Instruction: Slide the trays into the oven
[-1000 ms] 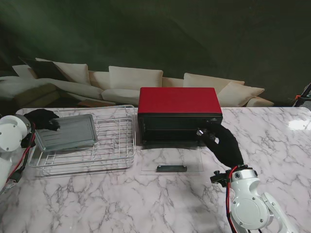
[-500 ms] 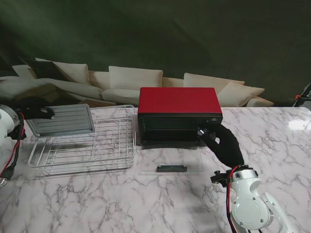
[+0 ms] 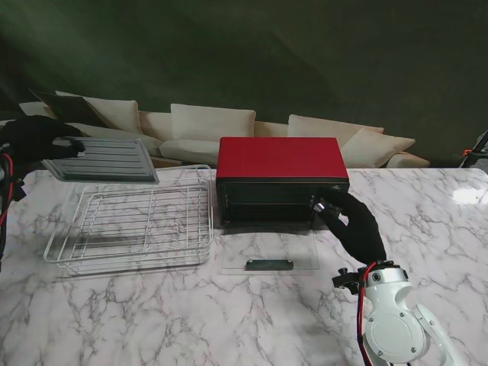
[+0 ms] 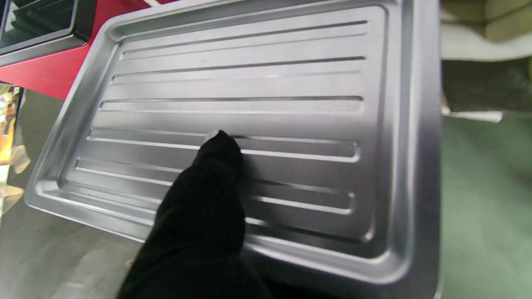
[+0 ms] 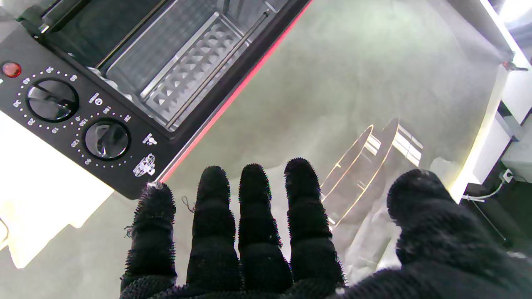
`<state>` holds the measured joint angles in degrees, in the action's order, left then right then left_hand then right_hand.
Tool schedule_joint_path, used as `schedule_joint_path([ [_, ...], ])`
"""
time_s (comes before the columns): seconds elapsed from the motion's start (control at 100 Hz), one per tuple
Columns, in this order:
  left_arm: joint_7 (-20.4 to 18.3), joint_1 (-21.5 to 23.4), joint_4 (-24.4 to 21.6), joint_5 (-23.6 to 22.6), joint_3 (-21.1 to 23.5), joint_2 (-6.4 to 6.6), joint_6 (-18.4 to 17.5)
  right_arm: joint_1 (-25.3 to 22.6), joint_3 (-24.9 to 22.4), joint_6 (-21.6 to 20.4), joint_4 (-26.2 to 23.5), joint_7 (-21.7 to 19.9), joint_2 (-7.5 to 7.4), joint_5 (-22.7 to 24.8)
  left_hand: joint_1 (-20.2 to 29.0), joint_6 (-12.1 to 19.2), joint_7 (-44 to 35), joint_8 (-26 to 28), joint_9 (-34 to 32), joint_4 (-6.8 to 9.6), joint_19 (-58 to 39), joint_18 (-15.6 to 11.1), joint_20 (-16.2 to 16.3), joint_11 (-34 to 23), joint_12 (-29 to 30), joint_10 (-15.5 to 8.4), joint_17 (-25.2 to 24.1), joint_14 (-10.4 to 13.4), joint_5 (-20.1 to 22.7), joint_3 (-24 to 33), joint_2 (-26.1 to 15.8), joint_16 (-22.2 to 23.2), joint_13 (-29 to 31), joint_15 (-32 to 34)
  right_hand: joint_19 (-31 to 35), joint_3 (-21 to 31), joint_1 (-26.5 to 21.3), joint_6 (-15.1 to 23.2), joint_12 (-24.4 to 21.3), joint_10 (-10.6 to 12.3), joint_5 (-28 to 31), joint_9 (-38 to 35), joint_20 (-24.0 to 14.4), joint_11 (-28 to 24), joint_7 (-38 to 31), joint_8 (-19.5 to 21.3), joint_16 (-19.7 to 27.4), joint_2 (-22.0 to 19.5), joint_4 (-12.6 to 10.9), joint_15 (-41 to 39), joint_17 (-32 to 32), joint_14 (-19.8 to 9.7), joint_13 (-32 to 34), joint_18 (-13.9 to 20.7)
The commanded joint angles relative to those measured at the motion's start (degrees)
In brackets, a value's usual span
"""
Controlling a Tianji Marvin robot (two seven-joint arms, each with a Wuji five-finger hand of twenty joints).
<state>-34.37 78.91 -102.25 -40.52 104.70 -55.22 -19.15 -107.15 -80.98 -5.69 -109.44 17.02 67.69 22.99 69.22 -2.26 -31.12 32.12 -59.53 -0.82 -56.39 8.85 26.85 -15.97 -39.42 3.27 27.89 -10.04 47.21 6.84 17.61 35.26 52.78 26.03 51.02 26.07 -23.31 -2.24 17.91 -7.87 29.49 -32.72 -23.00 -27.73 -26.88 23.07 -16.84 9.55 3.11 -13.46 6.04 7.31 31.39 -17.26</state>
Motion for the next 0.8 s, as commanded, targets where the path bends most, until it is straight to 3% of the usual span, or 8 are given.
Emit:
schedule_joint_path([
  [0.0, -0.02, 0.24, -2.32, 1.45, 0.28, -0.06, -0.46, -0.29, 0.11, -0.41, -0.29, -0.25, 0.18, -0.78, 4.19, 1.97, -3.82, 1.86, -1.97, 0.98, -2.17, -1.71, -0.61, 0.47, -0.46, 0.17, 0.63, -1.61, 3.54, 4.16, -3.76, 0.36, 1.21, 1.46, 0.05, 0.51, 0.43, 2.43, -0.23, 0.92, -2.72, 0.97, -0.71, 0.23, 0.85, -0.40, -0.11, 1.15, -0.57, 1.33, -0.23, -0.20, 0.07, -0.14],
  [0.27, -0.17, 1.65, -7.92, 7.60, -0.75, -0.26, -0.99, -0.04, 0.49, -0.47, -0.37, -1.30, 0.00, -1.30, 4.08, 1.84, -3.64, 1.78, -2.17, 1.18, -2.81, -1.35, -0.56, 0.52, -0.04, 0.31, 1.18, -1.92, 3.70, 4.27, -3.66, 0.21, 1.75, 1.58, -0.36, 0.16, 0.92, 0.98, -1.76, 2.14, -7.68, 6.60, -0.57, 2.52, 2.68, -2.02, 0.21, 2.14, -0.54, 2.15, -0.66, -0.80, -1.54, 0.39],
  [0.4, 0.10, 1.71, -9.49, 9.66, -2.71, -0.52, -0.49, 0.03, 0.57, -0.18, -0.59, -2.81, -0.29, -1.50, 4.01, 1.84, -3.58, 1.83, -2.41, 1.19, -3.19, -1.18, -0.57, 0.47, 0.10, 0.50, 1.64, -1.95, 3.83, 4.32, -3.53, 0.16, 2.16, 1.77, -0.83, 0.55, 1.81, -0.67, -3.55, 2.06, -11.95, 10.04, -0.48, 4.58, 4.86, -5.08, 0.98, 3.80, -0.52, 3.35, -0.51, -1.14, -2.99, 1.39],
  [0.53, -0.01, 1.30, -10.18, 12.85, -5.64, -0.80, 1.23, 0.28, 0.87, -0.13, -0.71, -3.43, -0.39, -1.94, 4.01, 1.70, -3.32, 1.65, -2.54, 1.25, -3.37, -0.95, -0.67, 0.61, 0.39, 0.70, 1.86, -2.19, 3.89, 4.45, -3.42, 0.05, 2.37, 1.78, -1.07, 2.22, 2.94, 1.79, -3.61, 3.99, -24.07, 17.94, -0.40, 3.64, 3.21, -5.96, 1.87, 7.39, -0.22, 4.29, 0.13, -1.88, -5.11, 2.60],
  [0.63, 0.14, 0.67, -10.26, 13.36, -8.30, -1.02, 2.12, 0.29, 1.06, -0.19, -1.15, -4.08, -0.45, -2.73, 3.97, 1.63, -3.25, 1.66, -2.64, 1.30, -3.45, -0.90, -0.76, 0.60, 0.47, 0.75, 1.86, -2.18, 3.96, 4.55, -3.39, 0.01, 2.45, 1.86, -3.05, 4.72, 4.40, 1.28, -4.04, 4.35, -24.22, 22.28, 1.21, 2.81, 10.59, -8.88, 3.14, 11.17, 0.46, 5.66, -1.14, -2.23, -7.90, 3.22],
  [0.67, 0.41, 0.44, -10.21, 13.54, -9.50, -1.17, 2.53, 0.30, 1.20, -0.23, -1.28, -4.33, -0.48, -3.08, 4.03, 1.53, -3.21, 1.67, -2.61, 1.33, -3.51, -0.82, -0.79, 0.61, 0.50, 0.92, 1.91, -2.20, 3.95, 4.63, -3.37, -0.01, 2.47, 1.87, -3.90, 5.46, 4.82, 0.34, -6.77, 4.24, -24.11, 22.60, 2.04, 8.12, 12.92, -8.00, 3.84, 12.39, 0.75, 6.44, -1.85, -2.48, -9.18, 3.82],
  [0.72, 0.47, 0.15, -10.17, 13.98, -11.01, -1.28, 3.25, 0.36, 1.39, -0.30, -1.34, -4.60, -0.54, -3.16, 4.01, 1.45, -3.19, 1.69, -2.59, 1.34, -3.48, -0.75, -0.83, 0.61, 0.52, 0.90, 1.81, -2.26, 3.96, 4.66, -3.33, -0.04, 2.36, 1.83, -5.28, 6.47, 5.93, -1.01, -8.37, 4.24, -22.54, 22.67, 3.75, 12.76, 21.05, -5.27, 5.33, 13.37, 1.27, 7.81, -2.81, -3.26, -10.92, 5.29],
  [0.79, 0.87, -0.39, -9.93, 13.61, -13.38, -1.48, 3.86, 0.63, 1.86, -0.34, -1.16, -4.32, -0.55, -2.48, 3.96, 1.51, -3.15, 1.71, -2.54, 1.34, -3.56, -0.66, -0.86, 0.62, 0.54, 0.87, 1.88, -2.25, 3.98, 4.72, -3.39, -0.06, 2.35, 1.83, -7.91, 6.59, 7.78, -3.00, -10.26, 3.97, -20.87, 23.02, 5.72, 16.86, 29.23, -6.06, 7.48, 13.70, 1.87, 10.26, -4.25, -4.42, -13.57, 6.46],
])
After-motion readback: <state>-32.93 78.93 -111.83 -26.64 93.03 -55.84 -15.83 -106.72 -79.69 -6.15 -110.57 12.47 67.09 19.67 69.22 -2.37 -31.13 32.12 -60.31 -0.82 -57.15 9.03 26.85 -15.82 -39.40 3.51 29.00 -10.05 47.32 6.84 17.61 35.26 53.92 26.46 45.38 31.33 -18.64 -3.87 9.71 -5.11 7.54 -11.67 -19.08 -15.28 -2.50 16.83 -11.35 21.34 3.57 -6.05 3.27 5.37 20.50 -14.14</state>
